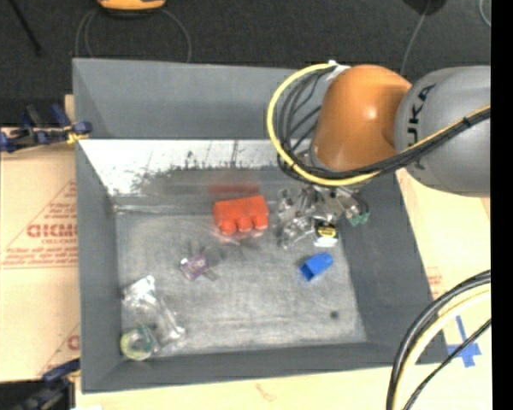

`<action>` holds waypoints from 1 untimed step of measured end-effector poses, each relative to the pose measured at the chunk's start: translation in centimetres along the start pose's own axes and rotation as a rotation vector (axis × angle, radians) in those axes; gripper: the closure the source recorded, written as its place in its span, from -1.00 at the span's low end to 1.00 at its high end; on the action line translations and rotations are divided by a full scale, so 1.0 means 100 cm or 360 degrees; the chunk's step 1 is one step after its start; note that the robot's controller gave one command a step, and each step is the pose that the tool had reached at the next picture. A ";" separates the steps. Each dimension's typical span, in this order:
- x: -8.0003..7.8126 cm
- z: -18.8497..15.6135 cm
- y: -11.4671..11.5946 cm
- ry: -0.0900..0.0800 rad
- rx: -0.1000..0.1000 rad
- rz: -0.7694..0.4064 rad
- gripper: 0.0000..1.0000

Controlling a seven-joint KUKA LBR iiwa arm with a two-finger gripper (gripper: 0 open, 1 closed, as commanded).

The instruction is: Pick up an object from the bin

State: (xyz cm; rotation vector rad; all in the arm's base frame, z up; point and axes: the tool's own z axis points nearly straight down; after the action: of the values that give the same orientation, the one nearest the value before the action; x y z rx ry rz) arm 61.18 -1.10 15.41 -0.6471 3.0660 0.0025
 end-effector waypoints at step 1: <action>-0.074 -0.016 0.135 -0.0001 -0.0004 0.0274 1.00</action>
Offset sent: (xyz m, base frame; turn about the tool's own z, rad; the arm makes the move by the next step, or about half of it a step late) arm 0.0118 0.1472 0.0153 0.1800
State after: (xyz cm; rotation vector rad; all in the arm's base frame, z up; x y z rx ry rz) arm 62.47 14.19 17.12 -0.3807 3.1101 0.0078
